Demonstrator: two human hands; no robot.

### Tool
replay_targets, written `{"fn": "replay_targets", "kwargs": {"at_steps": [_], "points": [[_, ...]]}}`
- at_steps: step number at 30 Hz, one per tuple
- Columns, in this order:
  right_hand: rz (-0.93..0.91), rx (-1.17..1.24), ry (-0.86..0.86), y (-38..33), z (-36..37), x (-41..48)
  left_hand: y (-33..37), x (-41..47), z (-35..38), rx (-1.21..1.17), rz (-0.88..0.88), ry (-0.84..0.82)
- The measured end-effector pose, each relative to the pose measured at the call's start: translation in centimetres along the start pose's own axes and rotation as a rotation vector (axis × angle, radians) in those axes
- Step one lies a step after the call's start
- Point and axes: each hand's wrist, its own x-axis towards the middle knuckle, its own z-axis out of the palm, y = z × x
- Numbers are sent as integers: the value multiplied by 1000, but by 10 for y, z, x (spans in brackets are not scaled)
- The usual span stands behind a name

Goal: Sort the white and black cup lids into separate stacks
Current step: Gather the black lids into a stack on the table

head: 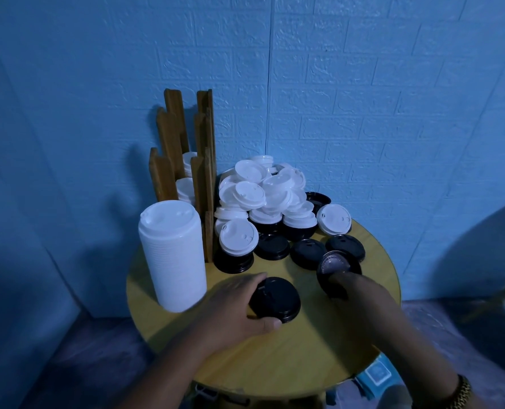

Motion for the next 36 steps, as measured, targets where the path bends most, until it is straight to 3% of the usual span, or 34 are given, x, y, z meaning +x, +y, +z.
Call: {"fn": "replay_targets", "kwargs": {"at_steps": [5, 8, 13, 15, 23, 26, 29, 33, 36], "points": [[-149, 44, -98, -5, -1, 4, -1, 2, 6, 11, -3, 48], [-201, 82, -47, -4, -1, 4, -3, 3, 7, -23, -7, 53], [80, 1253, 51, -21, -21, -9, -6, 2, 9, -55, -14, 46], [217, 1410, -25, -22, -21, -6, -7, 3, 9, -66, -25, 46], [332, 1032, -149, -12, -14, -1, -7, 2, 9, -76, -10, 52], [304, 596, -294, -11, -19, -7, -8, 2, 8, -69, -12, 50], [227, 205, -249, -10, -25, -10, -8, 1, 9, -71, -16, 51], [21, 159, -15, -10, -28, -2, -6, 0, 7, -80, -23, 52], [-129, 75, -97, -10, -17, 16, -6, -2, 5, -71, -23, 48]]}}
